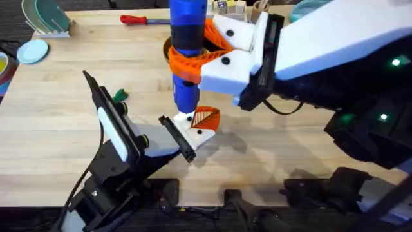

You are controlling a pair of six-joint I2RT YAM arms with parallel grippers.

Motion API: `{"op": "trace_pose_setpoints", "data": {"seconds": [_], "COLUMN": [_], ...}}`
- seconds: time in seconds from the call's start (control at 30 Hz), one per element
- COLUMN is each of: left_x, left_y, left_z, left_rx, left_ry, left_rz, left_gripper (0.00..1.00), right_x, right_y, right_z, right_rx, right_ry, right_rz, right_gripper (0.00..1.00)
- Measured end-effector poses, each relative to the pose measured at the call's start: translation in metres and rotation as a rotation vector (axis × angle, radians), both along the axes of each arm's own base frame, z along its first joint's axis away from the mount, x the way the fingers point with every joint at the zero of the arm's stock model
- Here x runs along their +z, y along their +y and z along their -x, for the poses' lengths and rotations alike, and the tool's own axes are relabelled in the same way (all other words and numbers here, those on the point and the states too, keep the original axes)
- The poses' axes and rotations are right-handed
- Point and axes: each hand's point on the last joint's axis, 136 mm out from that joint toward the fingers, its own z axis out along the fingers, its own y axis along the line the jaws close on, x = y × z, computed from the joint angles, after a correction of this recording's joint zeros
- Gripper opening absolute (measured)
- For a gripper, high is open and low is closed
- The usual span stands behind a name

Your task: Pick up the gripper from the table and insert it into the empty holder that is missing its gripper. Then pick up a screw, insert it into the mounting hole, and use the screwdriver to tighten it. Finally, clean up the table by picking up the vegetable and placing it into the bucket.

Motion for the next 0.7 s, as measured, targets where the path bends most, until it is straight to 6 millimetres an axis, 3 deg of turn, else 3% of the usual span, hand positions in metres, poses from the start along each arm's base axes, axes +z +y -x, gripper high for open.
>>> {"op": "trace_pose_setpoints", "data": {"seconds": [0.7], "left_x": [0.0], "left_y": [0.0], "left_z": [0.0], "left_rx": [0.0], "left_ry": [0.0], "left_rz": [0.0], "left_gripper": [0.013], "right_x": [-0.011], "right_y": [0.001], "right_z": [-0.002], "right_rx": [-0.001], "right_ry": [0.035], "right_rz": [0.036], "right_gripper": [0.022]}}
